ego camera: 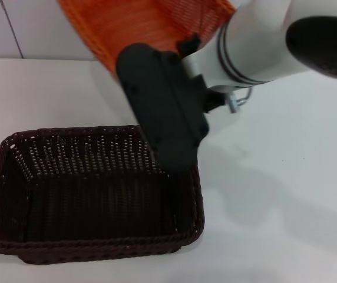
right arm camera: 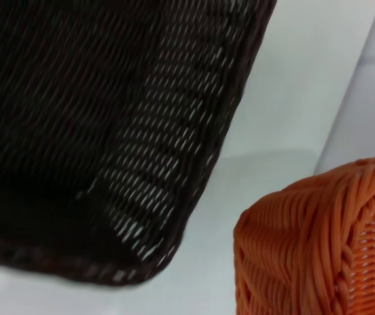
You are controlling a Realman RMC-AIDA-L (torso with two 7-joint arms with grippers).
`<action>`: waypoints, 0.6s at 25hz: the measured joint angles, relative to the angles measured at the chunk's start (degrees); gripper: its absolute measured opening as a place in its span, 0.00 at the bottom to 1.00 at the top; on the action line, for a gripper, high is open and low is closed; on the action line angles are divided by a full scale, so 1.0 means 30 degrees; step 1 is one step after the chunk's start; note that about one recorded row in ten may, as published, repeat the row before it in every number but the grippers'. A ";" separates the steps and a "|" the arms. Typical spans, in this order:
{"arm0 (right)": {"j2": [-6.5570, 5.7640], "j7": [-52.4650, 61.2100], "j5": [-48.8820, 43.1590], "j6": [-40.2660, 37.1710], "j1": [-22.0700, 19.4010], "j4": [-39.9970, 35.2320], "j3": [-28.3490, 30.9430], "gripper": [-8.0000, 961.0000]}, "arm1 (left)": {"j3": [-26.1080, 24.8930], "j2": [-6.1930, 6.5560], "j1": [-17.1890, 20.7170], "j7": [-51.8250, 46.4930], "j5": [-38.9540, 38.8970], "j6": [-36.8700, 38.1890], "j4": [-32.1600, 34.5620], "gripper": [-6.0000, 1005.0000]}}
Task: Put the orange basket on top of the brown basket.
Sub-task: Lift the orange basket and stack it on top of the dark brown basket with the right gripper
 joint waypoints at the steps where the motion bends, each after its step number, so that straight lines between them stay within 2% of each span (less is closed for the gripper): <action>1: 0.0047 -0.0081 0.0022 -0.0434 -0.0027 -0.0007 -0.0030 0.14 | -0.0010 -0.0002 -0.0030 0.0000 -0.0002 0.0000 0.0065 0.83; 8: 0.0340 -0.0477 0.0575 -0.2569 -0.0255 0.0056 -0.0719 0.14 | -0.0009 -0.0007 -0.0073 0.0003 -0.0028 -0.0021 0.0145 0.83; 15: 0.0452 -0.2160 0.3588 -0.4293 -0.0999 0.0673 -0.0994 0.14 | -0.0006 -0.0003 -0.0059 0.0036 -0.0033 0.0042 0.0195 0.83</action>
